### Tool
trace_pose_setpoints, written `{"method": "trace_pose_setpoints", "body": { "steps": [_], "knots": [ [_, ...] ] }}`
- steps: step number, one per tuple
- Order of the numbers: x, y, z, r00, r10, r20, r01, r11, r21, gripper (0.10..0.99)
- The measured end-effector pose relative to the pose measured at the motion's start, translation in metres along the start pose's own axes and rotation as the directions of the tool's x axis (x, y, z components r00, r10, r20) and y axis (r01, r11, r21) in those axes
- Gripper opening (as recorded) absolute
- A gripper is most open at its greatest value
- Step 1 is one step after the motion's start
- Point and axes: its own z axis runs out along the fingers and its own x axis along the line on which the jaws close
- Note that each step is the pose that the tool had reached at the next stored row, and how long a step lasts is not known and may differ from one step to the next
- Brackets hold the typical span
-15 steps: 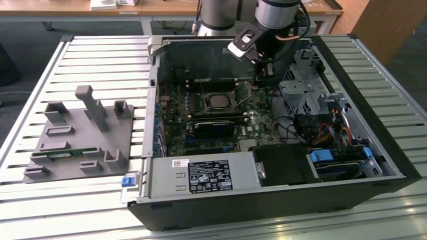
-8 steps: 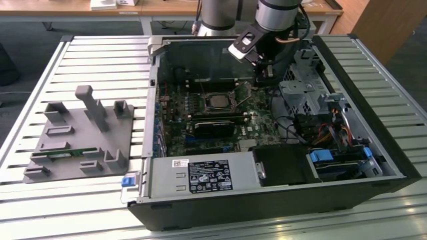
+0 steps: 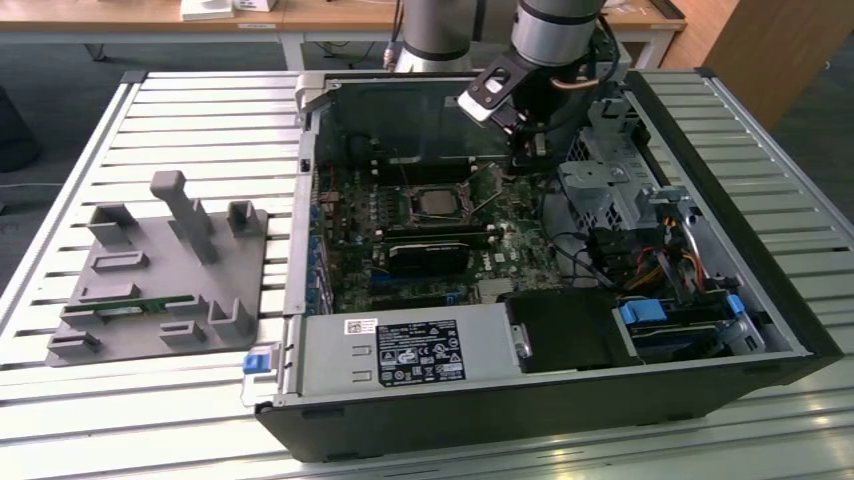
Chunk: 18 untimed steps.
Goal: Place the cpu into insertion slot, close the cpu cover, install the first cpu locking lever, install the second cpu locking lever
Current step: 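Close the cpu cover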
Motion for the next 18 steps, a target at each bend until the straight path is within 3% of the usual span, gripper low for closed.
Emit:
{"method": "trace_pose_setpoints", "body": {
  "steps": [18],
  "knots": [
    [0.0014,0.0016,0.0094,1.0,0.0,0.0,0.0,1.0,0.005,0.106]
  ]
}}
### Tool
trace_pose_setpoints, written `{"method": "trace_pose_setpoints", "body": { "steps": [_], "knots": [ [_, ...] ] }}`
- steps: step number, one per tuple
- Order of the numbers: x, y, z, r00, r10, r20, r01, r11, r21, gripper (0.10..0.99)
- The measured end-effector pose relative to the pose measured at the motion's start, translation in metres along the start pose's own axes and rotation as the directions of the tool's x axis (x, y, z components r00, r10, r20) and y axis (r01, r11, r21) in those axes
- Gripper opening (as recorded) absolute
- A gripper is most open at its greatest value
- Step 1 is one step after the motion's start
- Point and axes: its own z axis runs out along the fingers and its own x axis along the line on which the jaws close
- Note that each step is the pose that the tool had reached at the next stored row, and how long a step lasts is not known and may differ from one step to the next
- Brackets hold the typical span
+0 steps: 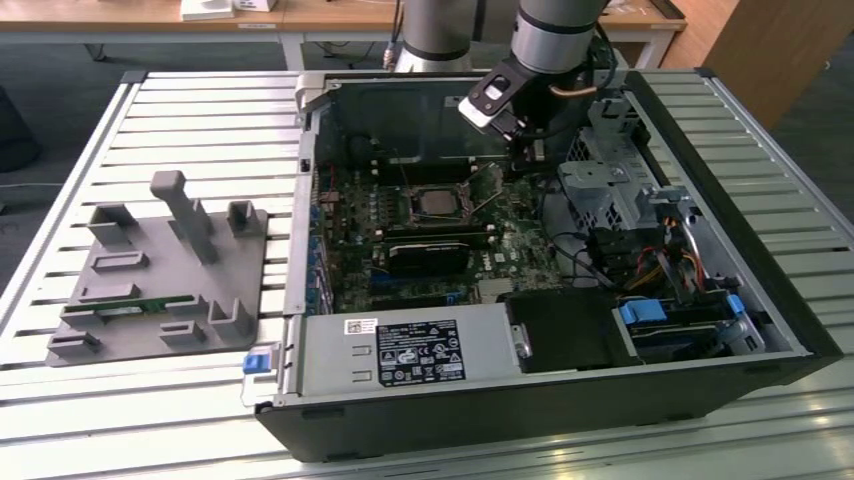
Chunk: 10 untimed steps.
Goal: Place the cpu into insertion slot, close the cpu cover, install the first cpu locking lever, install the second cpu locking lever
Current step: 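Close the cpu cover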
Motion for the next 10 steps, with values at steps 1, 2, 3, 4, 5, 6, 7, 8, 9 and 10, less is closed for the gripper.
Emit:
{"method": "trace_pose_setpoints", "body": {
  "steps": [1,2,3,4,5,6,7,8,9,10],
  "knots": [
    [0.0,0.0,0.0003,1.0,0.0,0.0,0.0,1.0,0.0,0.106],
    [0.0,-0.0002,0.0004,1.0,0.0,0.0002,0.0,1.0,0.0,0.106],
    [0.0,-0.0007,0.0004,1.0,0.0,0.0002,0.0,1.0,0.0,0.106],
    [0.0,-0.0015,0.0005,1.0,0.0,0.0001,0.0,1.0,0.0,0.106],
    [0.0,-0.0026,0.0005,1.0,0.0,0.0001,0.0,1.0,0.0,0.106],
    [0.0,-0.0039,0.0005,1.0,0.0,0.0,0.0,1.0,0.0,0.106],
    [0.0,-0.0052,0.0004,1.0,0.0,0.0,0.0,1.0,0.0,0.106],
    [-0.0001,-0.0065,0.0004,1.0,0.0,0.0,0.0,1.0,0.0,0.106],
    [-0.0001,-0.0076,0.0004,1.0,0.0,0.0,0.0,1.0,0.0,0.106],
    [-0.0001,-0.0086,0.0004,1.0,0.0,0.0,0.0,1.0,0.0,0.106]
  ]
}}
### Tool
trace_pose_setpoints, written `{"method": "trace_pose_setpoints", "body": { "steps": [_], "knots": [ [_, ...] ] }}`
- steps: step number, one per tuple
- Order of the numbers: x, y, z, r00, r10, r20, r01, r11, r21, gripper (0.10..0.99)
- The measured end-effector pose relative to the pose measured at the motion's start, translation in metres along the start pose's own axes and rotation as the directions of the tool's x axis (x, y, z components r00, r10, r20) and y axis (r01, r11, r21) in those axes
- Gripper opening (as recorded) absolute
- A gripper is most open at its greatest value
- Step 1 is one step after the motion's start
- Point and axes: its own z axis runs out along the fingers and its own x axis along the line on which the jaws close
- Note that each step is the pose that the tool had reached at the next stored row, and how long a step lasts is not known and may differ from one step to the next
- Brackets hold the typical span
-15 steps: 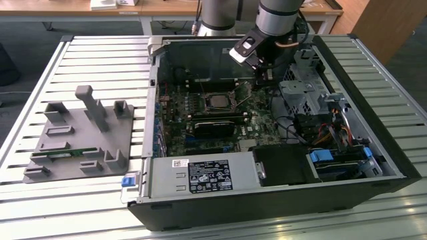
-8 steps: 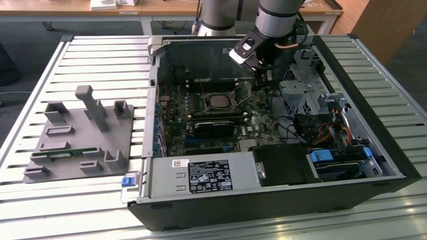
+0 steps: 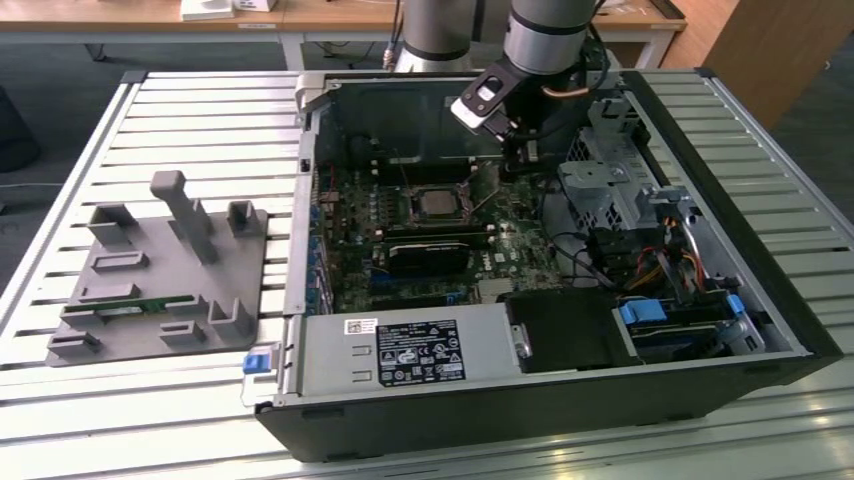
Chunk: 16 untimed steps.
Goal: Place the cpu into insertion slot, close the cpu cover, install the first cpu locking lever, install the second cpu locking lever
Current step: 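Close the cpu cover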
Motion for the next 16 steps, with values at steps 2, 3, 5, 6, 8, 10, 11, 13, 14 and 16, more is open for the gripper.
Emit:
{"method": "trace_pose_setpoints", "body": {
  "steps": [2,3,5,6,8,10,11,13,14,16],
  "knots": [
    [0.0,-0.0017,0.0,1.0,0.0,0.0,0.0,1.0,0.0,0.106],
    [0.0,-0.0025,-0.0001,1.0,0.0,0.0001,0.0,1.0,0.0,0.106],
    [0.0,-0.004,0.0,1.0,0.0,0.0,0.0,1.0,0.0,0.106],
    [0.0,-0.0046,0.0,1.0,0.0,-0.0001,0.0,1.0,0.0,0.106],
    [0.0001,-0.0056,0.0001,1.0,0.0,-0.0001,0.0,1.0,0.0,0.106],
    [0.0001,-0.0063,0.0,1.0,0.0,0.0,0.0,1.0,0.0,0.106],
    [0.0001,-0.0071,0.0,1.0,0.0,0.0001,0.0,1.0,0.0,0.106],
    [0.0001,-0.0111,0.0,1.0,0.0,0.0,0.0,1.0,0.0,0.106],
    [0.0,-0.0127,-0.0001,1.0,0.0,0.0001,0.0,1.0,0.0,0.106],
    [0.0,-0.0152,-0.0001,1.0,0.0,0.0,0.0,1.0,0.0,0.106]
  ]
}}
